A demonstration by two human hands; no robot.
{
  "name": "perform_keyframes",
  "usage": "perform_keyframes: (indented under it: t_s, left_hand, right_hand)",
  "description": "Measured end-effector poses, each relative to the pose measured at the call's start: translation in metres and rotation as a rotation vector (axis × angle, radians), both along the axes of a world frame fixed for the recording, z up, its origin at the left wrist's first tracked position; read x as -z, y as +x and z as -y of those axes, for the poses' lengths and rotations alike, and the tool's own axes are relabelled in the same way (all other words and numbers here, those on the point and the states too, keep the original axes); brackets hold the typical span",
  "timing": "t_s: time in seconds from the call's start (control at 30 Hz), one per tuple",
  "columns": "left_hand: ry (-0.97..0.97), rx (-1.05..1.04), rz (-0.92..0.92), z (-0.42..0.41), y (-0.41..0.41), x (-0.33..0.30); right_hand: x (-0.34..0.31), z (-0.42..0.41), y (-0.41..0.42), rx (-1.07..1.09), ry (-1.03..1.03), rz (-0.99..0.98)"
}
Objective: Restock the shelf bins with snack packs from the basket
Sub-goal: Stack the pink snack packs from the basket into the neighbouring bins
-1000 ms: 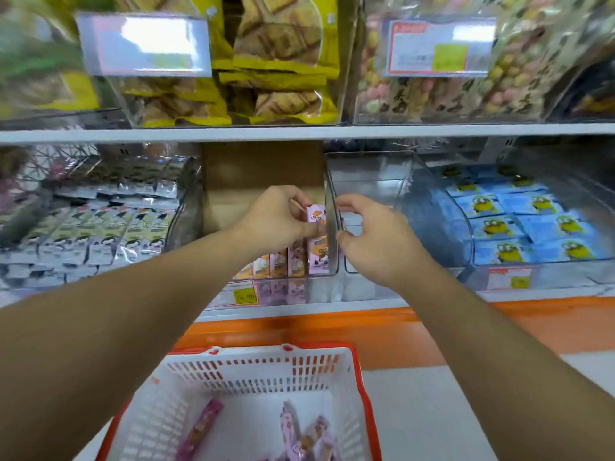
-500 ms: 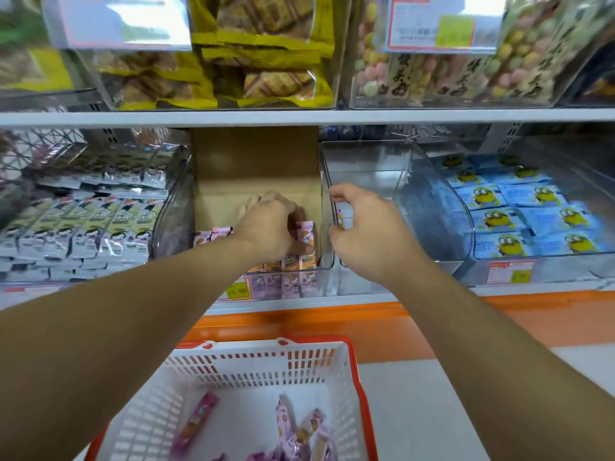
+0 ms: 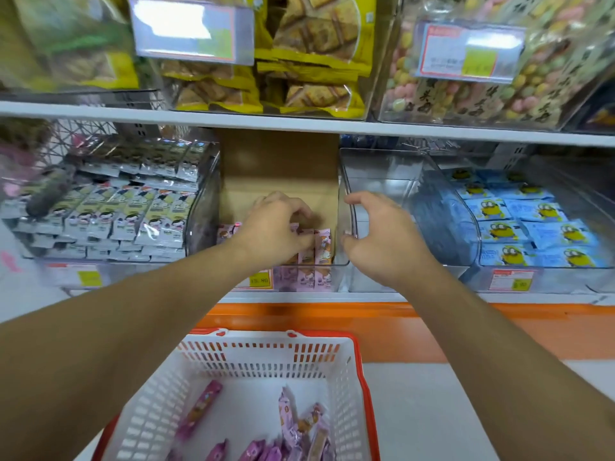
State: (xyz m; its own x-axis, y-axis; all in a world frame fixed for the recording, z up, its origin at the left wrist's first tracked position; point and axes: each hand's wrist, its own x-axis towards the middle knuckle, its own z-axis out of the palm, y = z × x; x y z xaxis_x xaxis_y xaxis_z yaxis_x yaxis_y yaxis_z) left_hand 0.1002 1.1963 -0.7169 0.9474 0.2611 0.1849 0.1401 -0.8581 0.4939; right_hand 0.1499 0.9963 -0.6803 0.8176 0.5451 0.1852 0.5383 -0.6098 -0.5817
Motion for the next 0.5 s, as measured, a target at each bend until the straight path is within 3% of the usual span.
perform_keyframes:
  t_s: [0.23, 0.37, 0.5]
  left_hand:
    - [-0.214, 0.029, 0.162, -0.007, -0.111, 0.004]
    - [-0.225, -0.082, 0.022, -0.029, -0.180, 0.053]
    - [-0.183, -0.359, -0.120, -0.058, -0.239, 0.124]
  right_hand:
    - [0.004, -0.022, -0.052, -0.179, 0.093, -0.028]
    - [0.035, -0.050, -0.097, -0.339, 0.012, -0.218]
    - [0.090, -0.076, -0.145, -0.428, -0.242, -0.416]
